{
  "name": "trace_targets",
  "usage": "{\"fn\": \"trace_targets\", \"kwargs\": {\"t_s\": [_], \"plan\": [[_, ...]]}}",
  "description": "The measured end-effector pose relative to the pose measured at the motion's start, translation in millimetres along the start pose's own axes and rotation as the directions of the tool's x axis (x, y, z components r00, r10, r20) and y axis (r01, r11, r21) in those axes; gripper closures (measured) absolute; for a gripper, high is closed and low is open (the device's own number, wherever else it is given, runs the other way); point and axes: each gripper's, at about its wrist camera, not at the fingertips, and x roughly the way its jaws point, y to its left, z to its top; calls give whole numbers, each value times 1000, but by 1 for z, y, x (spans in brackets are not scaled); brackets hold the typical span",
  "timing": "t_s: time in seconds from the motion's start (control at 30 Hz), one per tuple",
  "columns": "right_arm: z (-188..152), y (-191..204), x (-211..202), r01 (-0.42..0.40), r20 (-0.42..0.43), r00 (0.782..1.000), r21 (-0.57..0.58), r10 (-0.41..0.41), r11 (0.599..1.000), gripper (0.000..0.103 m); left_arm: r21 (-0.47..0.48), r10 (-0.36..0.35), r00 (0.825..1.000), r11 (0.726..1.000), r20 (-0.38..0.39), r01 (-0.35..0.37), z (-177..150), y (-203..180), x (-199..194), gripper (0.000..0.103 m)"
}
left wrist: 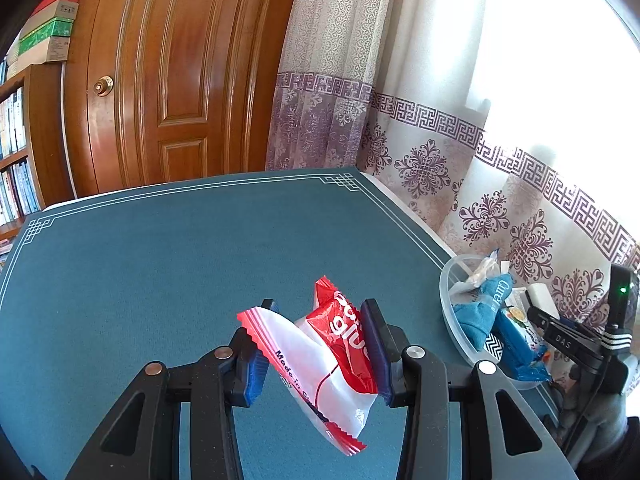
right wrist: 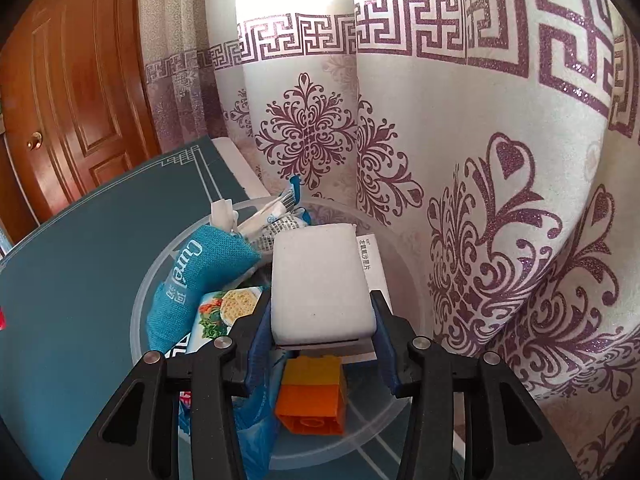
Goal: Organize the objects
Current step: 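Carry the white block into the bowl and release with the right gripper, then carry the red glue packet into the bowl and release with the left gripper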
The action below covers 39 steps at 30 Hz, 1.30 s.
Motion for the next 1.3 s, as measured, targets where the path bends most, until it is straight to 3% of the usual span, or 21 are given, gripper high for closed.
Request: {"fn": "trace_targets", "kwargs": {"t_s": [0.2, 0.3, 0.97, 1.3], "plan": [[-2, 0, 3, -10, -18, 1000, -12, 9, 1000, 54, 3, -5, 1000, 1000, -5, 5, -2, -2, 2, 58], [-2, 2, -3, -6, -5, 1000, -19, 6, 1000, 47, 7, -11, 1000, 1000, -11, 11, -3, -6, 4, 58], [-40, -3, -76, -75, 70, 994, -60, 79, 995, 46, 66, -67, 997, 995, -46, 70, -11, -41, 8, 58], [-55, -14, -88, -134, 75, 987, -75, 139, 988, 46, 117, -129, 988, 983, -86, 138, -14, -93, 13, 58]]}}
